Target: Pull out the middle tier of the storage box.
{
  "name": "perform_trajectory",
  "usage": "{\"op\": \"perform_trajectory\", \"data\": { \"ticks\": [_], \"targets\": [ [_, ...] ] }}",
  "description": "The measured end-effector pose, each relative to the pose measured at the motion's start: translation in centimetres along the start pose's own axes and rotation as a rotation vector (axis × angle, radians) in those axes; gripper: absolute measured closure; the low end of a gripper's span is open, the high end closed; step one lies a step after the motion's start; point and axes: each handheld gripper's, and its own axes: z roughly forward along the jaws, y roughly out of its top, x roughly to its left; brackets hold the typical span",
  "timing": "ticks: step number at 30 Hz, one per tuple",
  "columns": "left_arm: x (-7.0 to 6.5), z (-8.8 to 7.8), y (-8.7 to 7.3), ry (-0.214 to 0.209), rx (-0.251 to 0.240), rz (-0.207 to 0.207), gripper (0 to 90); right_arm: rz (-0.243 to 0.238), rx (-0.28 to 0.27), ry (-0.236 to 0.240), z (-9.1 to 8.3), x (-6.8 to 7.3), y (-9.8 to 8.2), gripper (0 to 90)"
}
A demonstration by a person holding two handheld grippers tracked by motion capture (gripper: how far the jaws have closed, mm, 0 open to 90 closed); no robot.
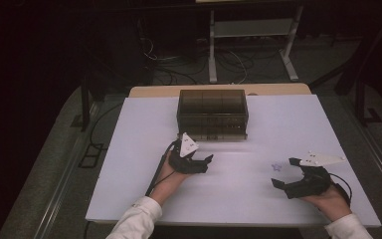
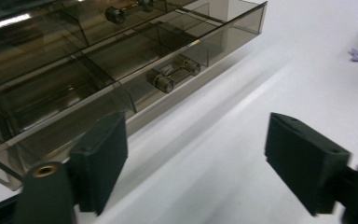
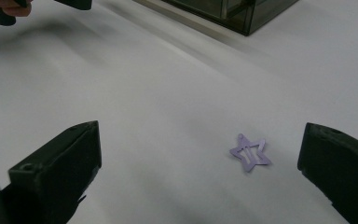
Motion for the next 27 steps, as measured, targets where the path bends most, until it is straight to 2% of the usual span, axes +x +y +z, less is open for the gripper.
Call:
{"op": "perform_trajectory", "data": {
  "ticks": [6, 12, 17, 20, 22, 24, 27],
  "targets": [
    [0.2, 0.0, 0.0, -0.009, 0.003, -0.009, 42.0, 0.0, 0.001, 0.002, 0.1, 0.0, 0.0, 0.0],
    [0.3, -0.1, 0.0, -0.007, 0.004, 0.011, 65.3, -0.003, 0.007, 0.005, 0.2, 0.1, -0.2, 0.0],
    [0.5, -0.2, 0.1, -0.026, 0.006, 0.0, 75.8, -0.005, 0.011, 0.009, 0.3, 0.1, -0.4, 0.0],
    [0.7, -0.3, 0.4, -0.053, 0.014, -0.018, 83.7, -0.007, 0.012, 0.011, 0.4, 0.1, -0.7, 0.0],
    [0.8, -0.4, 0.6, -0.065, 0.014, -0.015, 89.2, -0.01, 0.014, 0.009, 0.5, 0.1, -0.9, 0.0],
    [0.9, -0.4, 0.8, -0.091, 0.022, -0.023, 89.3, -0.002, 0.015, 0.017, 0.5, 0.1, -1.2, 0.0],
    [0.9, -0.5, 1.1, -0.1, 0.015, -0.017, 89.4, 0.006, 0.015, 0.022, 0.6, 0.0, -1.5, 0.0]
  ]
}}
